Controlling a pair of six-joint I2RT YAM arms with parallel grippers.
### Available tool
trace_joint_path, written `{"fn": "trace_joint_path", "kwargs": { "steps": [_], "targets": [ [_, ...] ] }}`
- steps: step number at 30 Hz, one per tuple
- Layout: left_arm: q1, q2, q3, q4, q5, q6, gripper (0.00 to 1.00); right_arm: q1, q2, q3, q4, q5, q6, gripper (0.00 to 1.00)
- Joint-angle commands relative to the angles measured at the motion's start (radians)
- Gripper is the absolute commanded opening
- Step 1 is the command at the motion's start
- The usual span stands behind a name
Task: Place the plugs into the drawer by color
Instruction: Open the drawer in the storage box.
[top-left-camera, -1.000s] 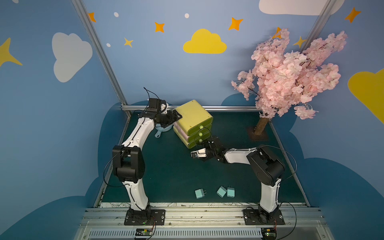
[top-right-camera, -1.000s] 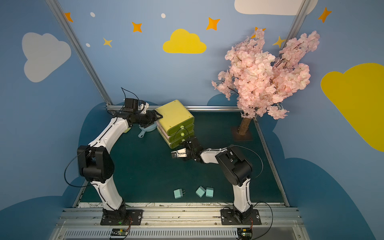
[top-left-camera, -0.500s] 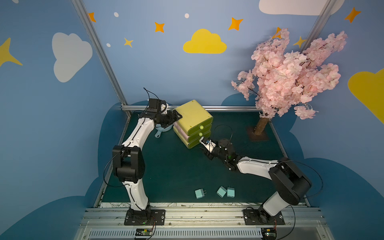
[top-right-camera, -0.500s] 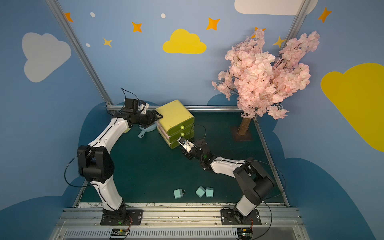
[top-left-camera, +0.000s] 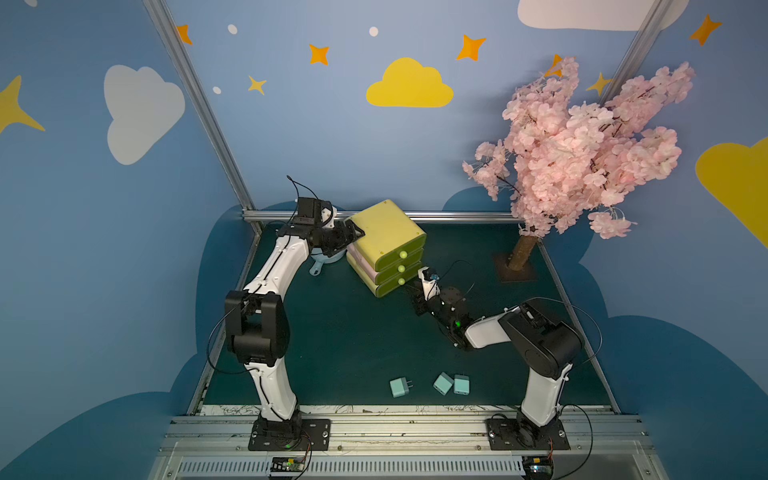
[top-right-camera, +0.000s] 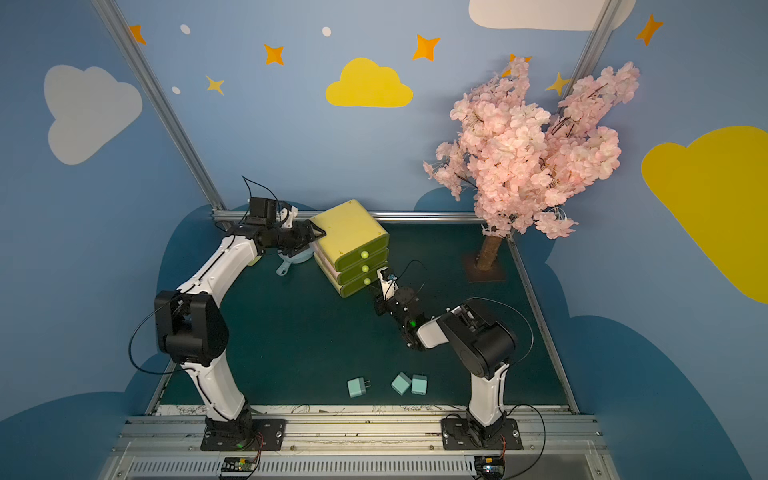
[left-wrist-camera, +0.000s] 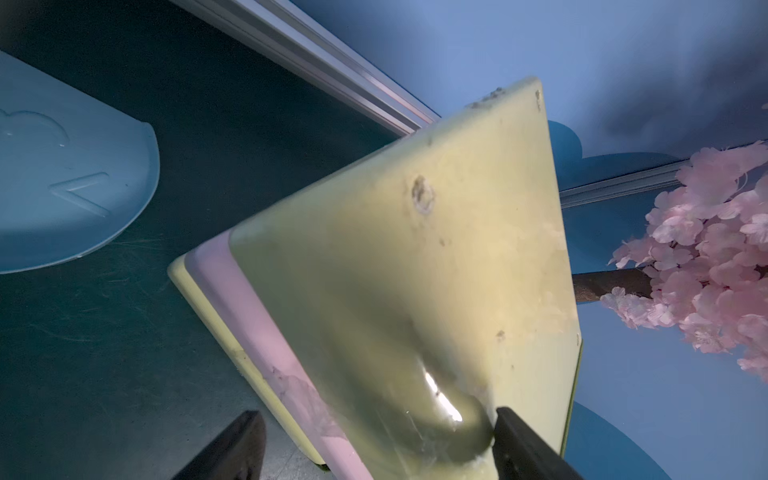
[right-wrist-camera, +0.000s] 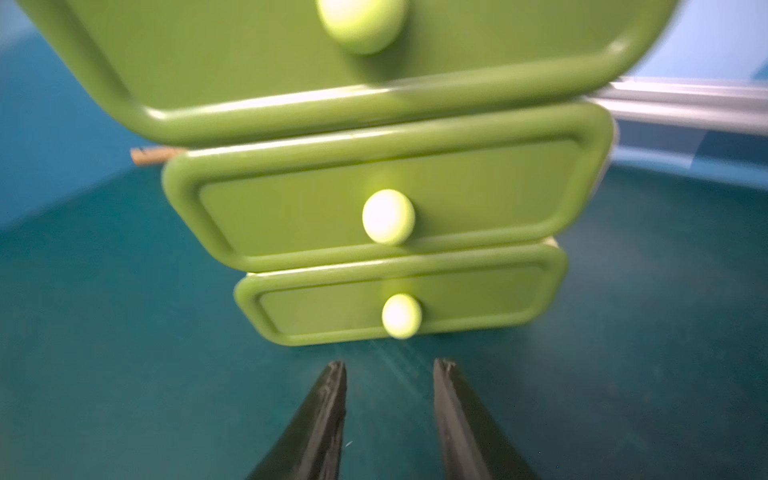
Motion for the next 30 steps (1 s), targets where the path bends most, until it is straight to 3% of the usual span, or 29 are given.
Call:
{"fn": "trace_joint_path", "kwargs": {
  "steps": [1,5,7,9,22,30],
  "targets": [
    [0.001,0.01,-0.022,-0.071,-0.024,0.012,0.87,-0.009,-0.045,-0.063,0.015,-0.038,0.25,0.4],
    [0.001,0.014,-0.022,-0.074,-0.031,0.013,0.87,-0.098,-0.042,-0.054,-0.049,-0.133,0.583,0.38],
    [0.001,0.016,-0.022,-0.074,-0.031,0.013,0.87,-0.169,0.003,0.016,-0.091,-0.358,0.674,0.41],
    [0.001,0.011,-0.022,-0.076,-0.035,0.014,0.87,-0.202,0.06,0.108,-0.121,-0.497,0.757,0.4],
    [-0.001,0.001,-0.025,-0.079,-0.05,0.019,0.87,-0.181,0.252,0.191,0.064,-0.493,0.948,0.34],
    [-0.002,0.002,-0.023,-0.079,-0.05,0.02,0.87,-0.18,0.323,0.241,0.111,-0.494,1.002,0.4]
  ]
}}
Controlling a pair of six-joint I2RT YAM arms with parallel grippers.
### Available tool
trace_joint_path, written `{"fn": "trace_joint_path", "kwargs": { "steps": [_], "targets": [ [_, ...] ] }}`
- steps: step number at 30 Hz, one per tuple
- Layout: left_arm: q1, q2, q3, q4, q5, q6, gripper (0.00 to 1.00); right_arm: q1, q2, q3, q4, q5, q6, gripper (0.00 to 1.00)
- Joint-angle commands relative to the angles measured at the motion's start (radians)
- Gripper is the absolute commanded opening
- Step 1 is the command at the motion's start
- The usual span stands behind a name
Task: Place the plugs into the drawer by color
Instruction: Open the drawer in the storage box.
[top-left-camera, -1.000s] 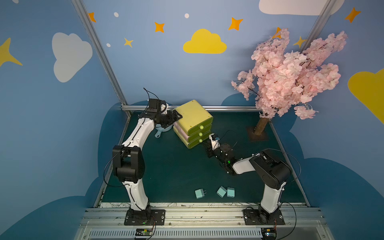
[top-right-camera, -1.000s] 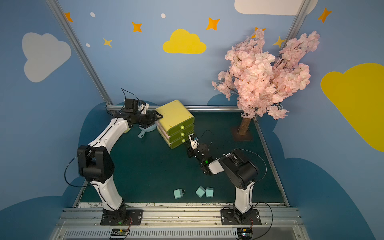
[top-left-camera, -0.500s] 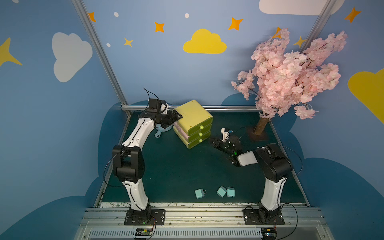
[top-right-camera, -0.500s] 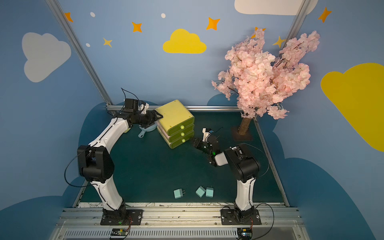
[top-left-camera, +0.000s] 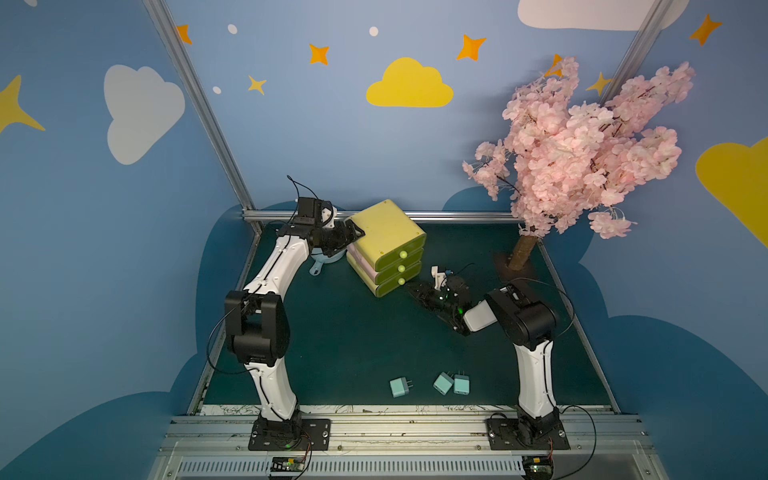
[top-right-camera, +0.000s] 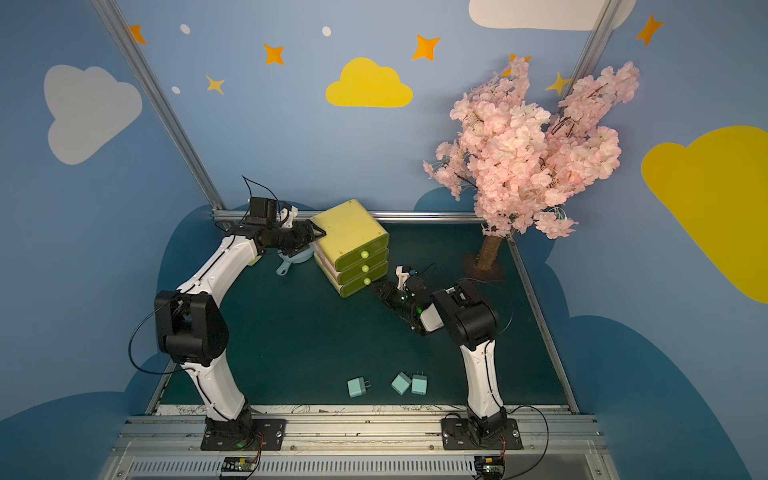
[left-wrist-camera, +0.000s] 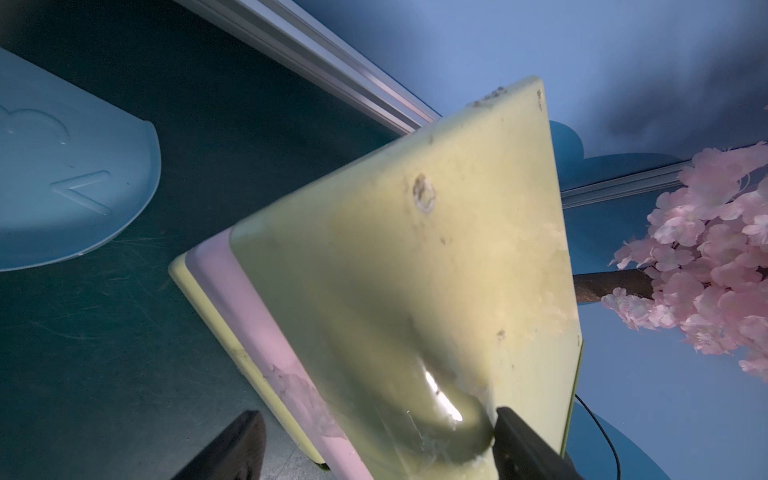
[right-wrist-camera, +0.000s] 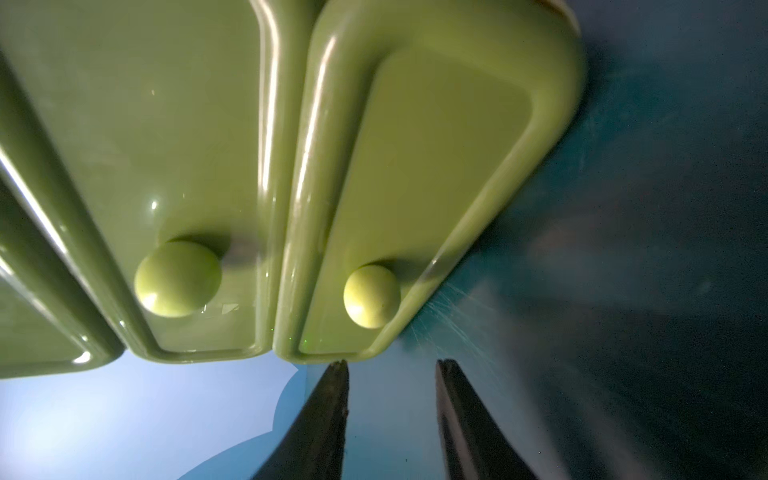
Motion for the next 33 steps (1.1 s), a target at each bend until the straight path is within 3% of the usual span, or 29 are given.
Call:
{"fn": "trace_joint_path", "kwargs": {
  "steps": [1,19,33],
  "targets": [
    [0.0,0.003,-0.023,-0.077,-0.044,0.021,0.87,0.001,0.03,0.033,0.06,-0.01,0.037,0.4],
    [0.0,0.007,-0.025,-0.079,-0.05,0.023,0.86,0.014,0.094,0.107,0.08,-0.009,0.068,0.4],
    [0.0,0.006,-0.026,-0.081,-0.055,0.025,0.87,0.025,0.132,0.138,0.109,-0.023,0.078,0.35]
  ]
}}
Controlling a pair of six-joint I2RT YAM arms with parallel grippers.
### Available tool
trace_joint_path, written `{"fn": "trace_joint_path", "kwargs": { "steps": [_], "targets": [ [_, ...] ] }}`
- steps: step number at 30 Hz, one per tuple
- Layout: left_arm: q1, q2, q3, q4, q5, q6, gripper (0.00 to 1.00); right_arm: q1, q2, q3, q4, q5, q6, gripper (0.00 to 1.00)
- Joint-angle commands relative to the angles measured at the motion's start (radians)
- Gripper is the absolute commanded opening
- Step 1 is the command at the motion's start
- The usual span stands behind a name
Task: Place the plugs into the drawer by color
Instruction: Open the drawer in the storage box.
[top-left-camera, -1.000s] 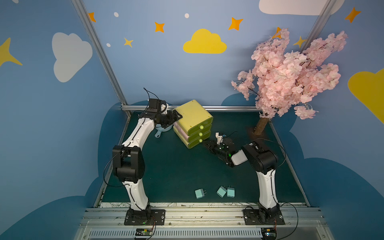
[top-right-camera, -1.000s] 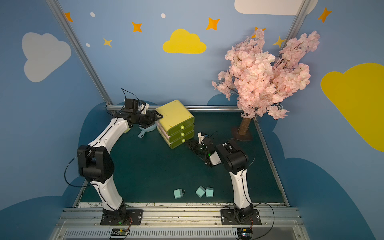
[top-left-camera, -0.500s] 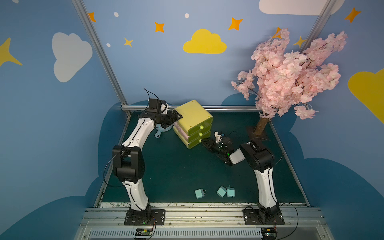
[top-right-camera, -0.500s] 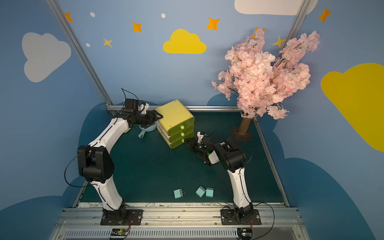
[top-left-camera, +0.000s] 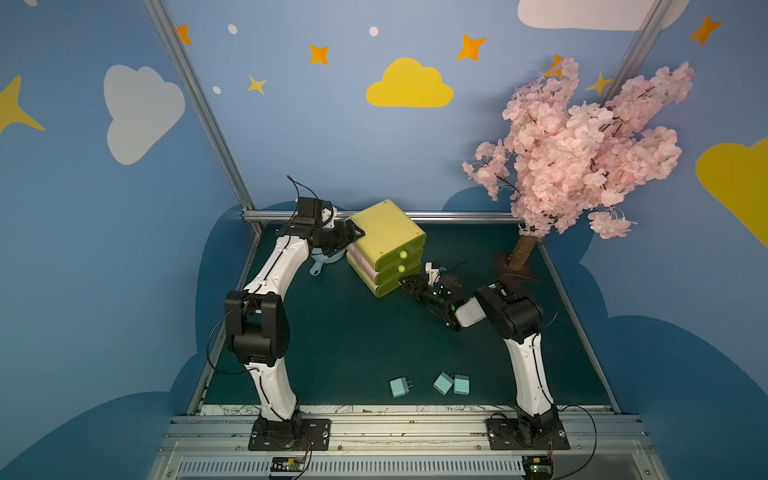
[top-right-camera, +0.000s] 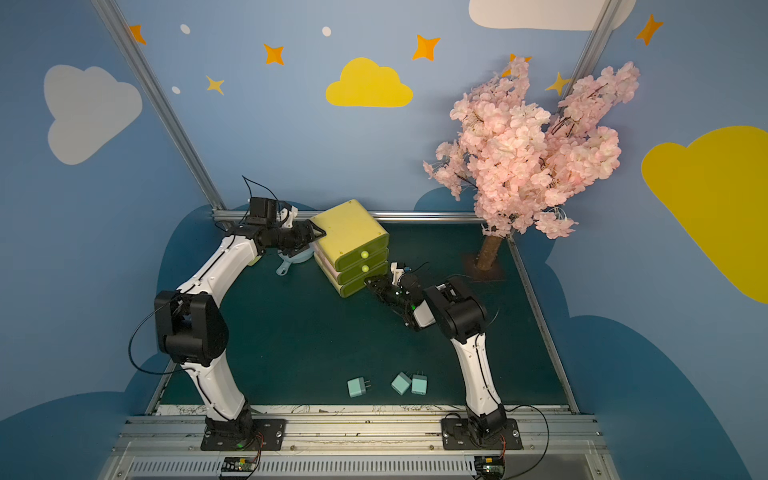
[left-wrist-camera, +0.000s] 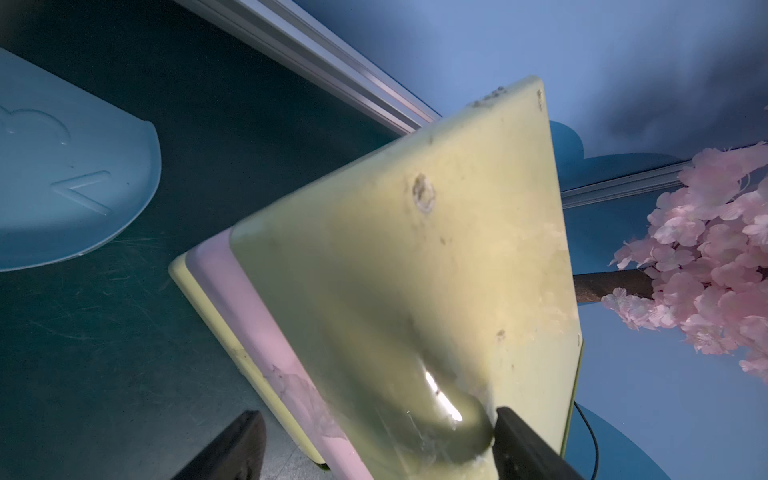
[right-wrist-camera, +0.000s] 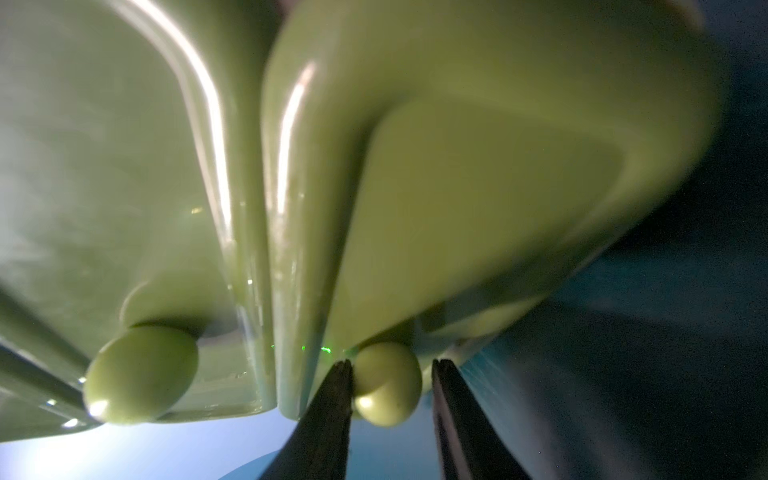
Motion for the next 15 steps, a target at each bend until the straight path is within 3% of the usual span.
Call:
{"fn": "trace_joint_path", "kwargs": {
  "steps": [1,7,15],
  "targets": [
    [0.0,0.005,-0.026,-0.08,-0.055,0.025,0.87,0.004,0.021,0.022,0.04,-0.015,-0.001,0.34],
    [0.0,0.005,-0.025,-0.082,-0.055,0.029,0.87,-0.005,0.024,0.012,0.067,-0.014,-0.011,0.3],
    [0.009,0.017,-0.022,-0.082,-0.057,0.031,0.87,-0.004,0.021,-0.016,0.088,-0.01,-0.031,0.16]
  ]
}}
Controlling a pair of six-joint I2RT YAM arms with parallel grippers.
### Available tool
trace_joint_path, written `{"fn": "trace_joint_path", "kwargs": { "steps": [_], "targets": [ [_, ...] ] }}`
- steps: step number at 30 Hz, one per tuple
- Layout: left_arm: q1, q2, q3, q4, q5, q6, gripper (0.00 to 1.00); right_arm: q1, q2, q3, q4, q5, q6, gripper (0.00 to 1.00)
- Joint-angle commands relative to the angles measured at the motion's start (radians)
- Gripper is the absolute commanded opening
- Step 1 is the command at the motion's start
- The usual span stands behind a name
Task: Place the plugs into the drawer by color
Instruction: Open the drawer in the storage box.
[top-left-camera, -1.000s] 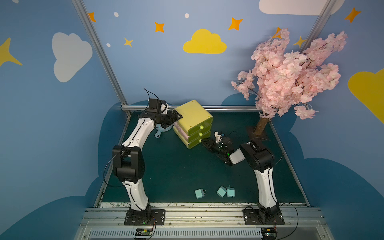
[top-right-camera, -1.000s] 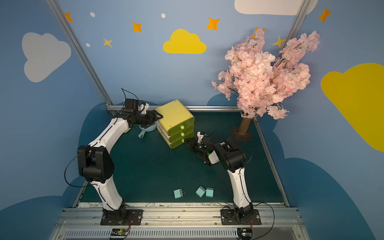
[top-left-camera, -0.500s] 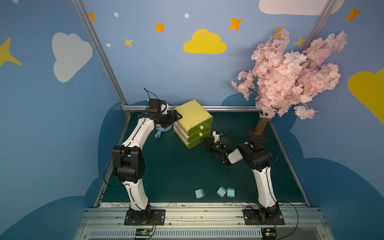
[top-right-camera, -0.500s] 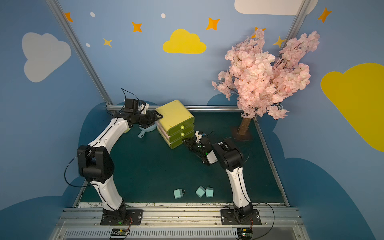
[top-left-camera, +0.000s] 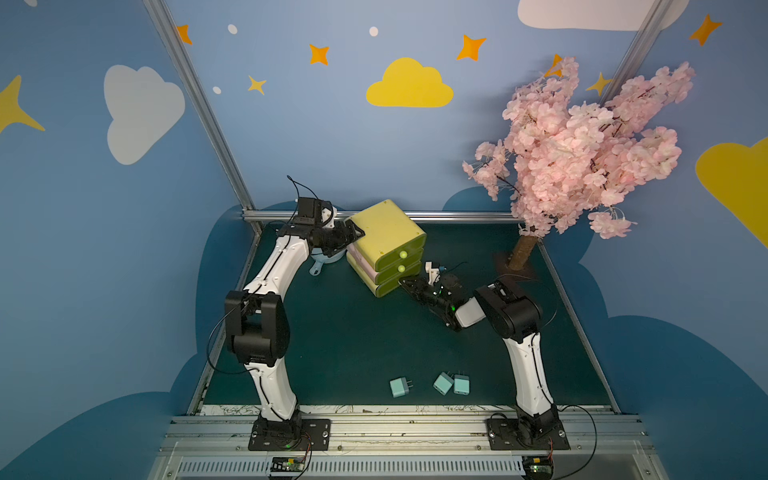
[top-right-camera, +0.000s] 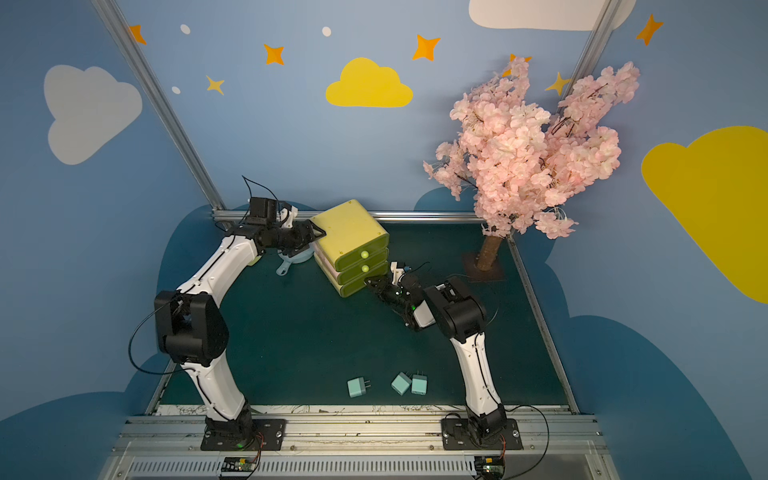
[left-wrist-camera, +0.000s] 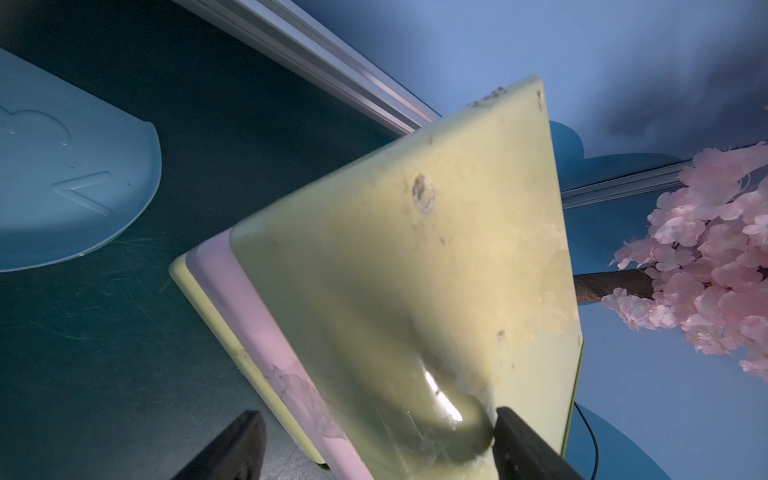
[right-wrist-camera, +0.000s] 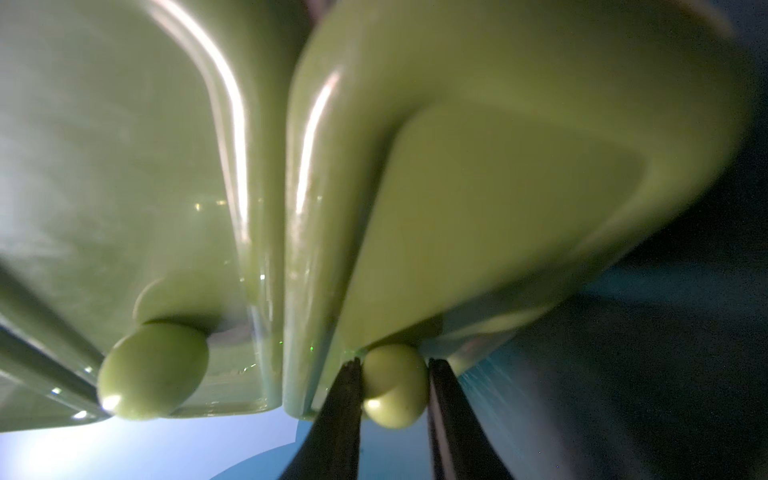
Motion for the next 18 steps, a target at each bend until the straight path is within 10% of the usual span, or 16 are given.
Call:
{"fn": "trace_joint_path", "kwargs": {
  "steps": [1,18],
  "targets": [
    [0.009,0.019,-0.022,-0.082,-0.057,0.028,0.87,-0.001,0.007,-0.021,0.055,-0.001,-0.033,0.15],
    [0.013,0.038,-0.022,-0.077,-0.065,0.024,0.86,0.046,-0.111,-0.26,0.115,0.075,-0.078,0.1]
  ]
}}
